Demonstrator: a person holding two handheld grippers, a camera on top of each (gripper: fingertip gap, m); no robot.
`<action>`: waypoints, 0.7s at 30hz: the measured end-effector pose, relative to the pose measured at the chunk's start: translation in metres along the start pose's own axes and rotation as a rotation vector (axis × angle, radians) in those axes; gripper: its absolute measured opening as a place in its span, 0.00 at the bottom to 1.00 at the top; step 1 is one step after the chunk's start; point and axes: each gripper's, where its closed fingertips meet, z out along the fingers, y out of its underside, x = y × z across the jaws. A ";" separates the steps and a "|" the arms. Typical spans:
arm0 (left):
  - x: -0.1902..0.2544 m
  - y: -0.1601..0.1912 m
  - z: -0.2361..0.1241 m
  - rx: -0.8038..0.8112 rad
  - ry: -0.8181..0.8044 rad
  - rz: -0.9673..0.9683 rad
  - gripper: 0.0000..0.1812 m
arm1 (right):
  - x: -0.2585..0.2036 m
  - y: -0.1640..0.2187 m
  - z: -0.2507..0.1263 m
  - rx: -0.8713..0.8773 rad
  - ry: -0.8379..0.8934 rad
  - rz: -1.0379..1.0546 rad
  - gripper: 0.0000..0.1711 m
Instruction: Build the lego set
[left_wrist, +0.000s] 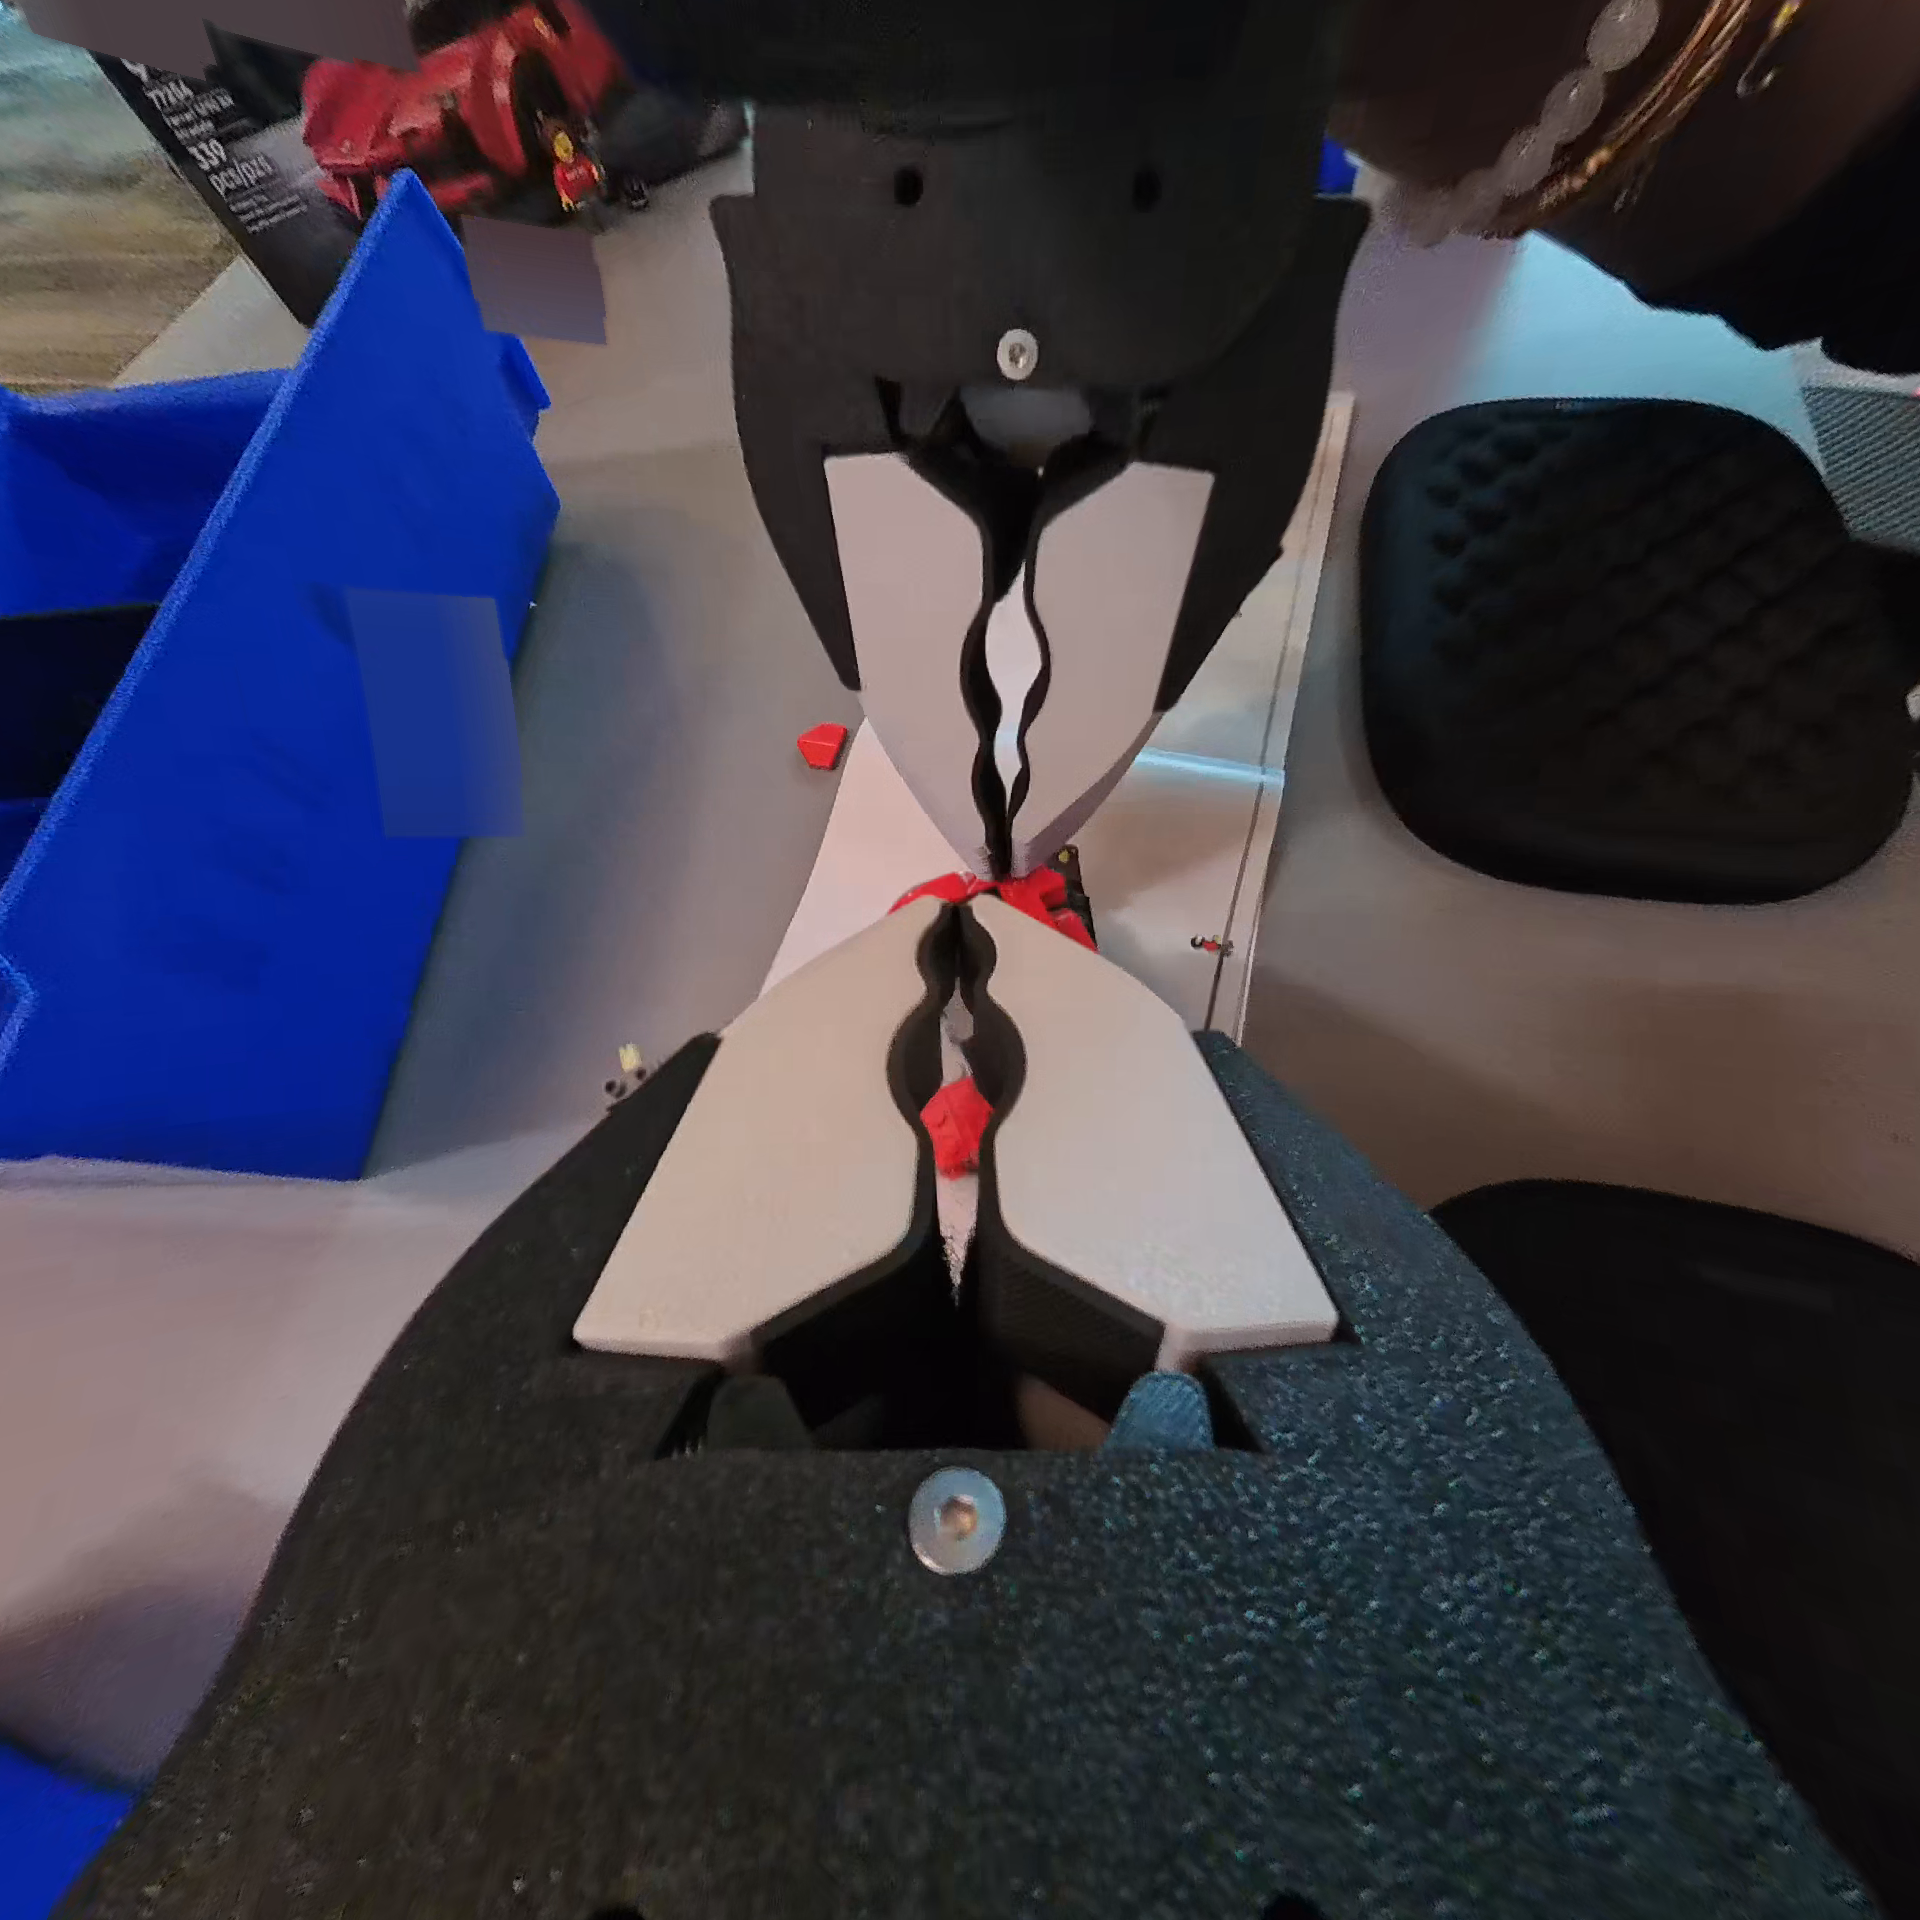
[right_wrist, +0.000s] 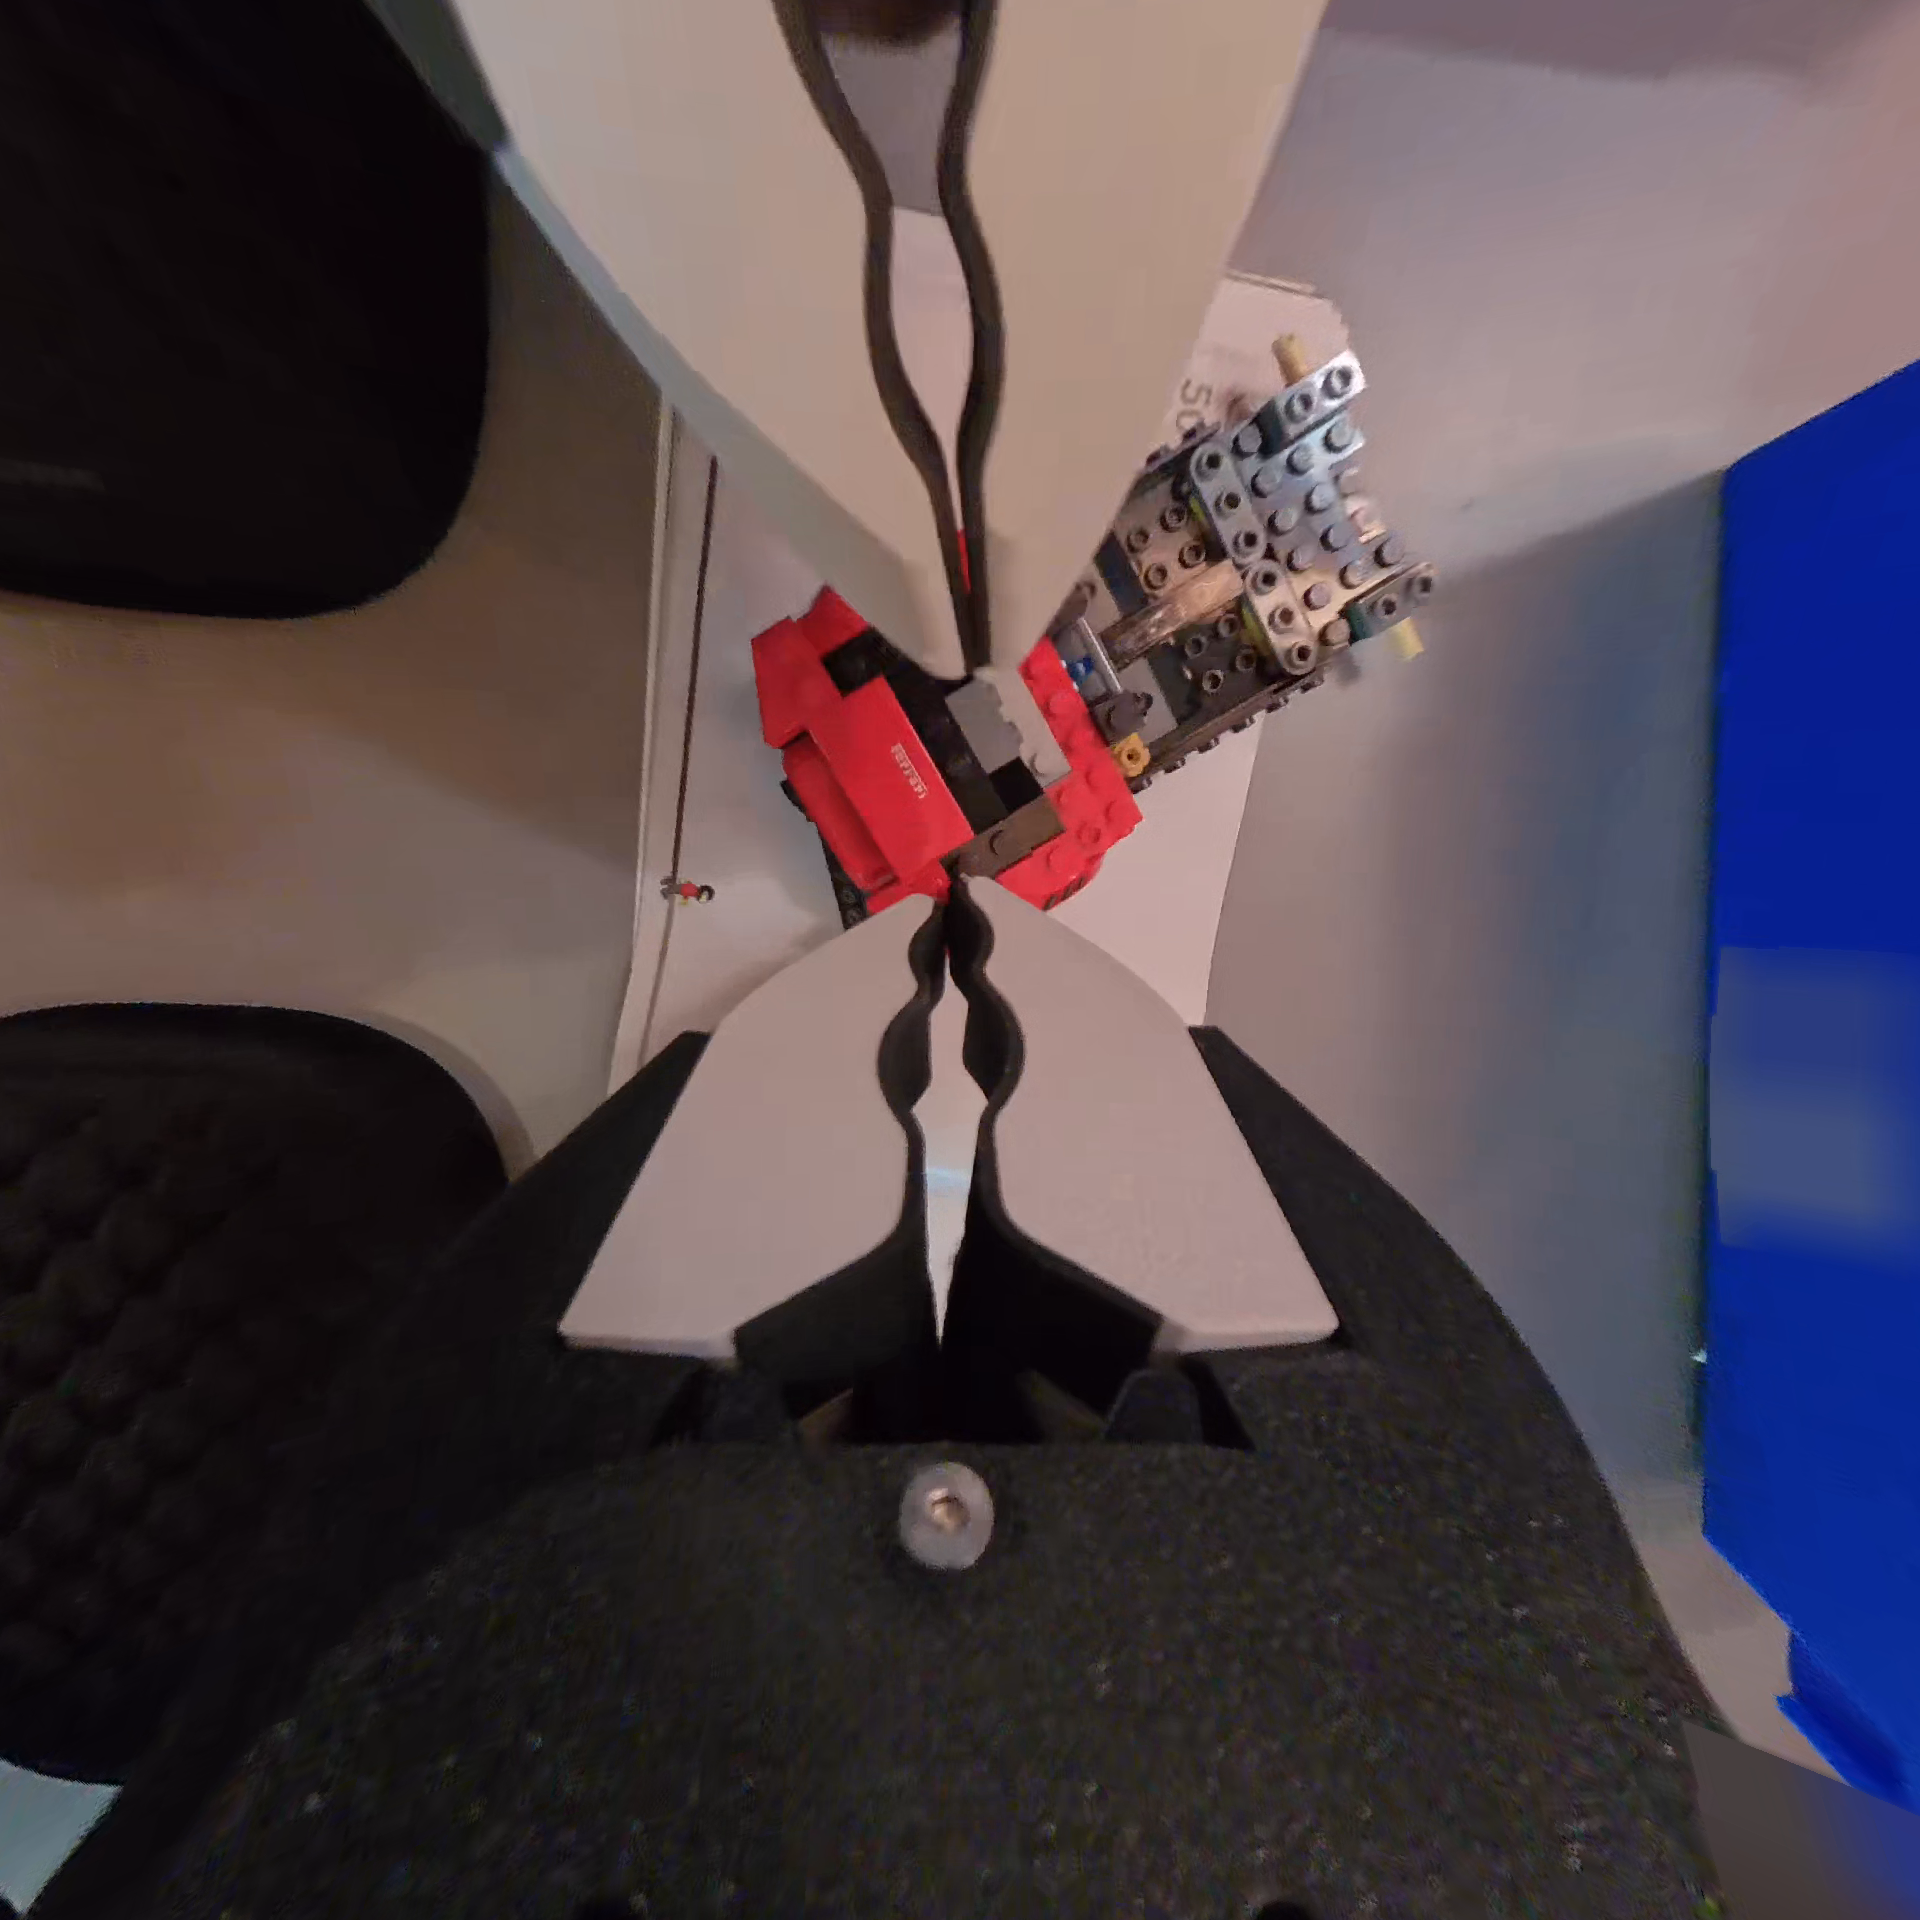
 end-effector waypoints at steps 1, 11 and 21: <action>0.000 0.002 -0.001 -0.010 -0.005 0.001 0.00 | -0.001 -0.001 0.000 0.010 -0.007 0.010 0.00; 0.012 0.020 -0.004 -0.102 -0.015 -0.083 0.00 | -0.021 -0.038 0.000 0.143 -0.072 -0.056 0.00; 0.029 0.049 0.003 -0.196 0.048 -0.094 0.00 | -0.026 -0.041 0.015 0.121 -0.123 -0.019 0.00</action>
